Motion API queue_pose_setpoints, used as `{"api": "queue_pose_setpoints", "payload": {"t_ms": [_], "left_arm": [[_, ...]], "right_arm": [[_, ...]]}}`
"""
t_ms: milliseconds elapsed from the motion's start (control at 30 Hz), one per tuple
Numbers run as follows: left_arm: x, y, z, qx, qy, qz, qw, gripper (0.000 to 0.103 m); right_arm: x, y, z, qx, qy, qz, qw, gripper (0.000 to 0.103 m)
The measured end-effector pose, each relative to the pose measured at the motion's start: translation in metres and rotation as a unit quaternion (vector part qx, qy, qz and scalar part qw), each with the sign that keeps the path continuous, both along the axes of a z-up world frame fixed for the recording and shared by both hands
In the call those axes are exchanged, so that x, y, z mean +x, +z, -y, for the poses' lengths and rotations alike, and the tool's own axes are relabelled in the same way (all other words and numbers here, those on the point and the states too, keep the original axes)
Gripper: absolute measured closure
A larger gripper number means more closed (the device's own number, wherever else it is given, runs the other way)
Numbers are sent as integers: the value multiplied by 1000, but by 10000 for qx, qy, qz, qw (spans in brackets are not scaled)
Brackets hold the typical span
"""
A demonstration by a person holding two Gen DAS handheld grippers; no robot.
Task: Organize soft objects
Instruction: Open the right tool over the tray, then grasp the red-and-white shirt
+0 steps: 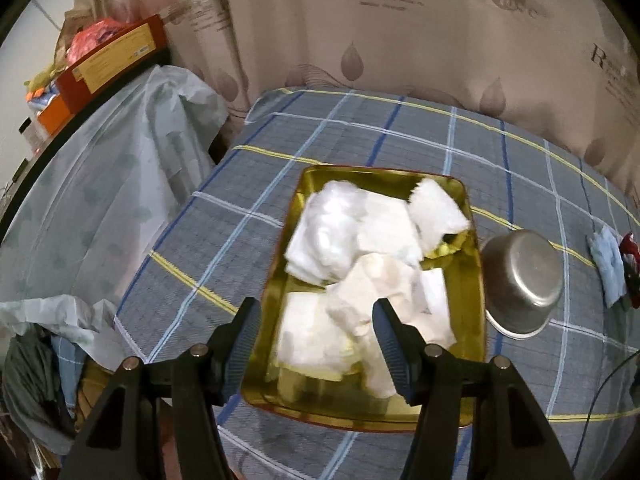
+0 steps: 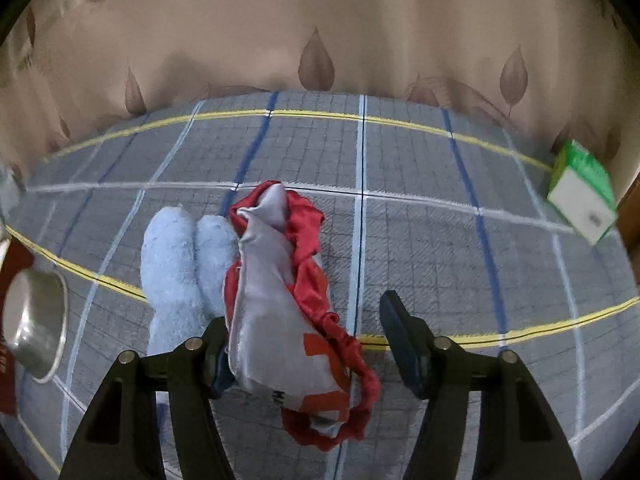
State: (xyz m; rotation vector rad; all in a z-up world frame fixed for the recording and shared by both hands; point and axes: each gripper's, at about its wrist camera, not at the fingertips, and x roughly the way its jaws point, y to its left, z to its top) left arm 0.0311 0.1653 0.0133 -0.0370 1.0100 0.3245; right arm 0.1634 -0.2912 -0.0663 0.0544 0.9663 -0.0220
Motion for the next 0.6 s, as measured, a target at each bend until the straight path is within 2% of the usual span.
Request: {"api": "queue_pose_setpoints", "payload": {"t_ms": [67,300,433,600], "left_arm": [[4,0,10,46,-69,-17,10000,44],[16,3,60,30,-598,-55,9982,44],[23,1,97,-218,-1097,-39,9937,44],[36,-10,152,-339,-1625,-154,9860,44]], "right_arm": [[-2,0,1,131,101,137,9998,67],[-14,-2,-8,-16,377,375,9986,78],[-32,-2,-4,-169,279,551,9980,81],[-61,1,13,-295,17,826,9961,81]]}}
